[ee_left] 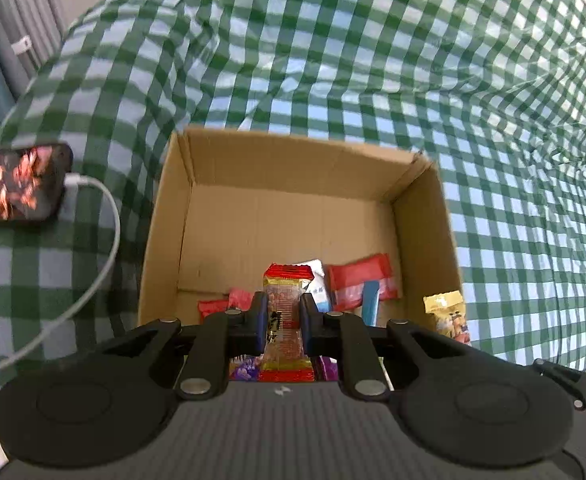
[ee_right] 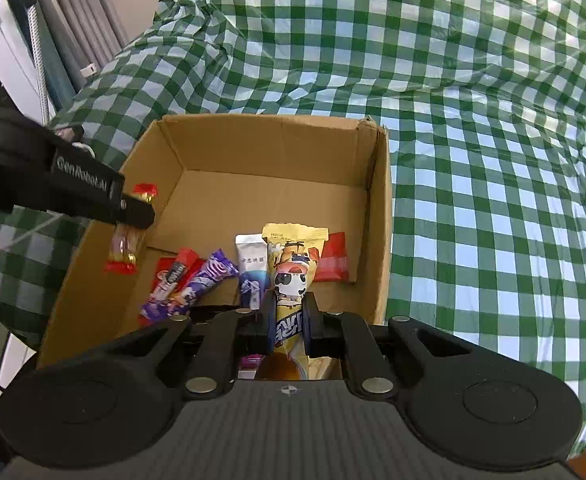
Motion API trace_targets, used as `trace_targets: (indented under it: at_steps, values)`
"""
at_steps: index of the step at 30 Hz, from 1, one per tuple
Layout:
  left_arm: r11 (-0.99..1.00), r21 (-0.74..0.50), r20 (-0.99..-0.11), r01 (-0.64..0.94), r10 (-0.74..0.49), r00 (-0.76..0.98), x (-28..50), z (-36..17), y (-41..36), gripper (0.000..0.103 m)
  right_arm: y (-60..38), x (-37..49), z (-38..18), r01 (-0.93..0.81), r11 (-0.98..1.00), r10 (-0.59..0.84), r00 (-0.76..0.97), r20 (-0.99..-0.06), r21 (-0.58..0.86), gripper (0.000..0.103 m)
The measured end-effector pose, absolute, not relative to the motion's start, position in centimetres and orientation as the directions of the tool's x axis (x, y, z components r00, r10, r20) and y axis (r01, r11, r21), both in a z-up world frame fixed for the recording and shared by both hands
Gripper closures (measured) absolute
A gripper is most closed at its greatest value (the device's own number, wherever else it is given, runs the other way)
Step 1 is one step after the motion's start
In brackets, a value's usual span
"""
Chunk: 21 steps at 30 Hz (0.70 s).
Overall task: Organize snacks
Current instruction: 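Lower both candies into the box and open both grippers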
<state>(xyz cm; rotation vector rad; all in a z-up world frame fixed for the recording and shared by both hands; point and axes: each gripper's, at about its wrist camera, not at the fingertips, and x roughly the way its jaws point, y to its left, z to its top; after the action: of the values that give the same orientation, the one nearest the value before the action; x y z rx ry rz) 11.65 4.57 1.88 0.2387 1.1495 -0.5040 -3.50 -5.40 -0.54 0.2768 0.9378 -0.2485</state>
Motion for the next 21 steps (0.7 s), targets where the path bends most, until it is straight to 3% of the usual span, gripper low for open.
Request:
trace_targets:
  at_steps: [11,21]
  values:
    - [0.848,-0.125,-0.842,0.516,-0.366,0.397,6.6,1.7,8.4,0.085,-2.9,-6.7,-0.8,0.353,0.930,-0.177,0.669,-0.722,0.099,0.090]
    - [0.860,-0.142,-0.811,0.491,-0.385,0.440,3.0,2.6,12.5,0.085,0.2,-11.7,1.3,0.350,0.936,-0.236,0.710,-0.664,0.041,0.090]
